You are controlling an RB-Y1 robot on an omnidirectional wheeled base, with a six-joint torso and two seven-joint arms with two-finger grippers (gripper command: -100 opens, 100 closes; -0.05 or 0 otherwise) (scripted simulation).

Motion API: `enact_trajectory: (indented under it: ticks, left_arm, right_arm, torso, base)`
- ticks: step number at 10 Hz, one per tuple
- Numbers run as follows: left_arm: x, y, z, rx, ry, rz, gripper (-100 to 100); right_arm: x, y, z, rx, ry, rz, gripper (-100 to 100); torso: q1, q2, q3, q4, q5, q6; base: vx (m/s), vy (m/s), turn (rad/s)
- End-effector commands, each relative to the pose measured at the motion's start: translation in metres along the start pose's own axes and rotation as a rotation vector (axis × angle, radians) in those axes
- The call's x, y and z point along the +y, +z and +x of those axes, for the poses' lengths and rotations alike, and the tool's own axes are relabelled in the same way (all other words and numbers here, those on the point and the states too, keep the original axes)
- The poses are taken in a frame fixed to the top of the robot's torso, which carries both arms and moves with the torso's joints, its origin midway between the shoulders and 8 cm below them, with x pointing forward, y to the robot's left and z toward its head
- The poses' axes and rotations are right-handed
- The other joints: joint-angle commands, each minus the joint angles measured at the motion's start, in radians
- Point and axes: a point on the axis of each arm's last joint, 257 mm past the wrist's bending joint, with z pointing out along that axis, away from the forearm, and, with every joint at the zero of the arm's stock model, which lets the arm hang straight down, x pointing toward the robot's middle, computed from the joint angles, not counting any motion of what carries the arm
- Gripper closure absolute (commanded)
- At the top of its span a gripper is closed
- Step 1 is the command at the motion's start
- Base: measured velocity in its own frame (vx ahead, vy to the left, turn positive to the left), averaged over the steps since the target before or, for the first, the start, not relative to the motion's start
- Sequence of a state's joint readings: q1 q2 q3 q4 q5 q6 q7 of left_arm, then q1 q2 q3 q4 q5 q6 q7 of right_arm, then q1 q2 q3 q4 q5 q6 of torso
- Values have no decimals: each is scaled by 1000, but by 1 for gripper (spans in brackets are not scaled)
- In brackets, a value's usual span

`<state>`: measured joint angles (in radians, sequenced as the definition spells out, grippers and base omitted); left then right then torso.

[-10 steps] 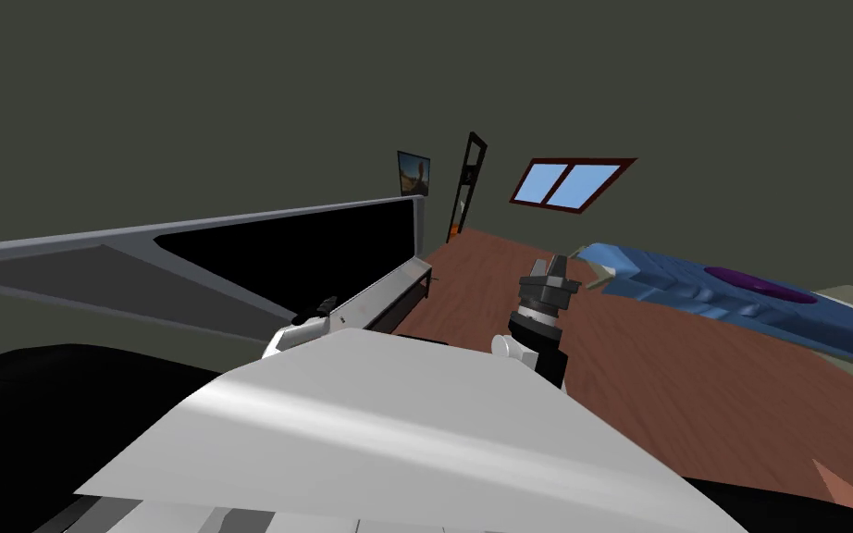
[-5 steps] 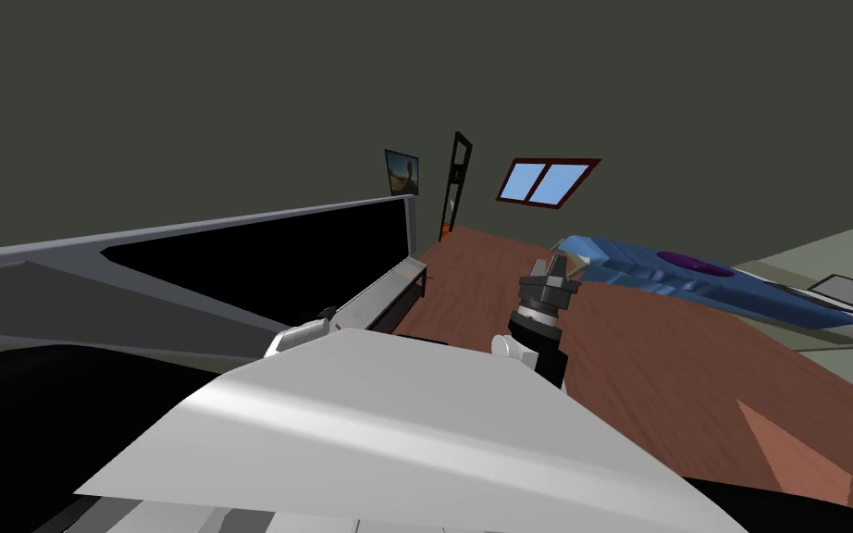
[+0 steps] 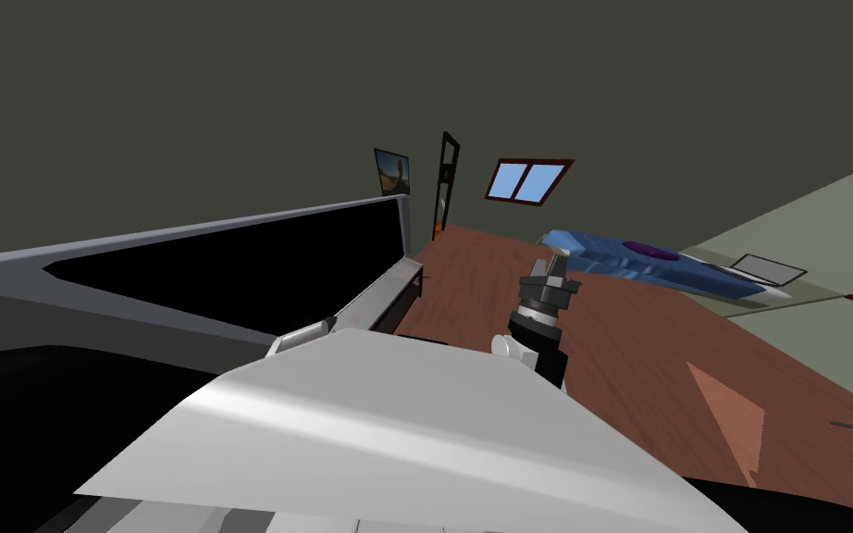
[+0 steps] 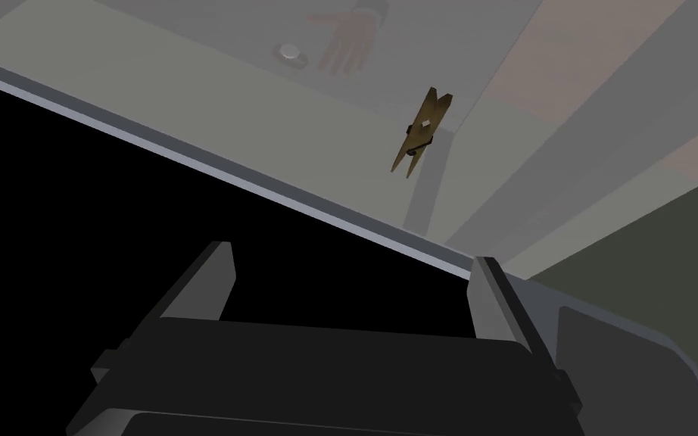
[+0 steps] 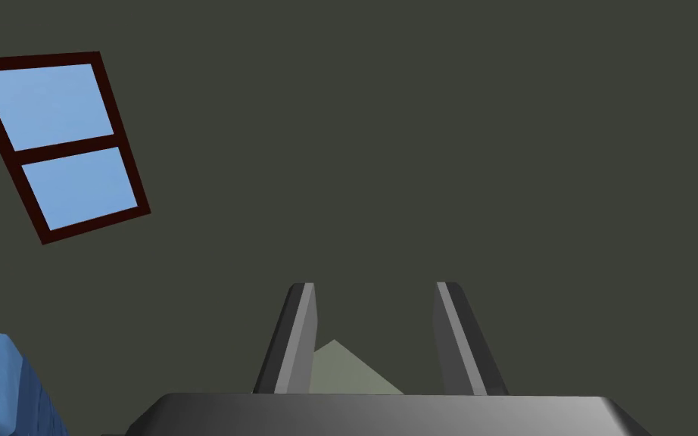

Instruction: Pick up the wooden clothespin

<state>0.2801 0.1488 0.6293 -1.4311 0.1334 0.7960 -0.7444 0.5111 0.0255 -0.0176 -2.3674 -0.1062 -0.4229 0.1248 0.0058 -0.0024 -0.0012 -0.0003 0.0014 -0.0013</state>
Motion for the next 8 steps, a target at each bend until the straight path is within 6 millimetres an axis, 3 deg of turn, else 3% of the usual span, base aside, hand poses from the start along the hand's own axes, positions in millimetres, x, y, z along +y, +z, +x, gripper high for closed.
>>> enact_trajectory:
  ticks: [1,8]
  left_arm:
    - [10,1,7,29,2,-29,-100]
    - [61,4,53,221,10,-185,-100]
  right_arm:
    - [0,0,0,0,0,0,0]
    - [0,0,0,0,0,0,0]
  torso:
    - [0,0,0,0,0,0]
    - [0,0,0,0,0,0]
  base:
    - [-9,44,-94]
    - [-18,56,-139]
